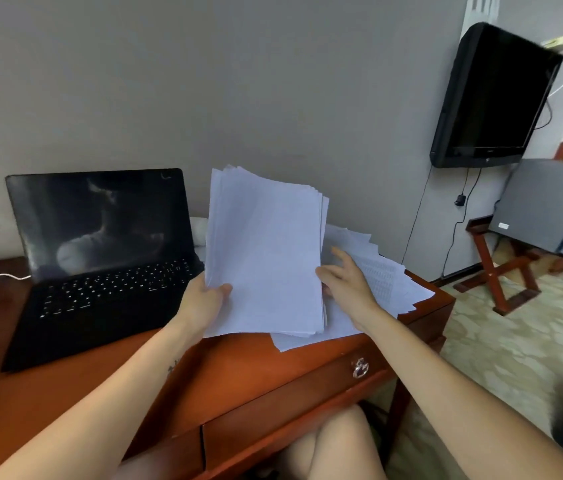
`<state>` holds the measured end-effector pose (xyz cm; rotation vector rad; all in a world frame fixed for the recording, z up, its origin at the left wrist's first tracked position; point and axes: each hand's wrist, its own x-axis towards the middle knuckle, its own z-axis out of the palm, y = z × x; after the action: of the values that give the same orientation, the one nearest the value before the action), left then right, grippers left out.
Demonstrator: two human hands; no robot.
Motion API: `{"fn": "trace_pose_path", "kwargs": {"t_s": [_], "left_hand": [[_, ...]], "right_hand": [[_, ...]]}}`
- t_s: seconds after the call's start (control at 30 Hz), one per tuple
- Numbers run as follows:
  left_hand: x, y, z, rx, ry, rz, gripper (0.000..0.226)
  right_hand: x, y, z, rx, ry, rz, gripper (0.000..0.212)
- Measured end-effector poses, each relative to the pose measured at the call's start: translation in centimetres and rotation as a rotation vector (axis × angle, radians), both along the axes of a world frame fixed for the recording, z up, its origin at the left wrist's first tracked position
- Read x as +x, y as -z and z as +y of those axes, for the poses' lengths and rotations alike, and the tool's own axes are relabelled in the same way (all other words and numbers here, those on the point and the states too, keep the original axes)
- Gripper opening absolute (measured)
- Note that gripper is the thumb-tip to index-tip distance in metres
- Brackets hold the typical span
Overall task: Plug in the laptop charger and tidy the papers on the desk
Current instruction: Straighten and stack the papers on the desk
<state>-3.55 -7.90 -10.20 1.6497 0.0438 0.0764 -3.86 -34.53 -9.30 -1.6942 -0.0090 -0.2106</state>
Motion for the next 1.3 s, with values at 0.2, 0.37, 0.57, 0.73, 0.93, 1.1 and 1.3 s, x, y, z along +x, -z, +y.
{"fn": "trace_pose_path", "kwargs": {"t_s": [0.2,0.37,0.57,0.73,0.93,1.1,1.3], "left_hand": [[0.7,2.6,2.0,0.041,-0.185,-0.089,0.031],[0.9,2.7,3.3,0.027,-0.244,-0.105,0.038],[0.3,2.9,4.7,0.006,-0.262,-0.091,0.035],[0.0,2.7,4.7,-0.047,-0.252,-0.054,0.039],[0.0,2.3,4.9,-0.084,-0.242,-0.025,0.038],[0.2,2.1,5.7,-0.123,-0.295,-0.032,0.039],[-0.5,2.2,4.5,-0.006,-0.122,0.028,0.036]], "right_hand": [[-1.1,3.4,-3.4,-1.05,0.09,0.162,0.077],[-1.0,4.7,-4.2,-1.076,0.048,0.159,0.08],[-1.1,4.6,-3.9,-1.495,0.033,-0.129,0.041],[-0.9,3.2,-3.4,-1.52,0.13,-0.19,0.027],[0.3,2.3,-3.3,-1.346,0.298,-0.259,0.029],[0.7,2.3,-4.8,-0.999,0.252,-0.227,0.035],[0.6,2.3,-3.3,-0.69,0.285,-0.333,0.023]]}}
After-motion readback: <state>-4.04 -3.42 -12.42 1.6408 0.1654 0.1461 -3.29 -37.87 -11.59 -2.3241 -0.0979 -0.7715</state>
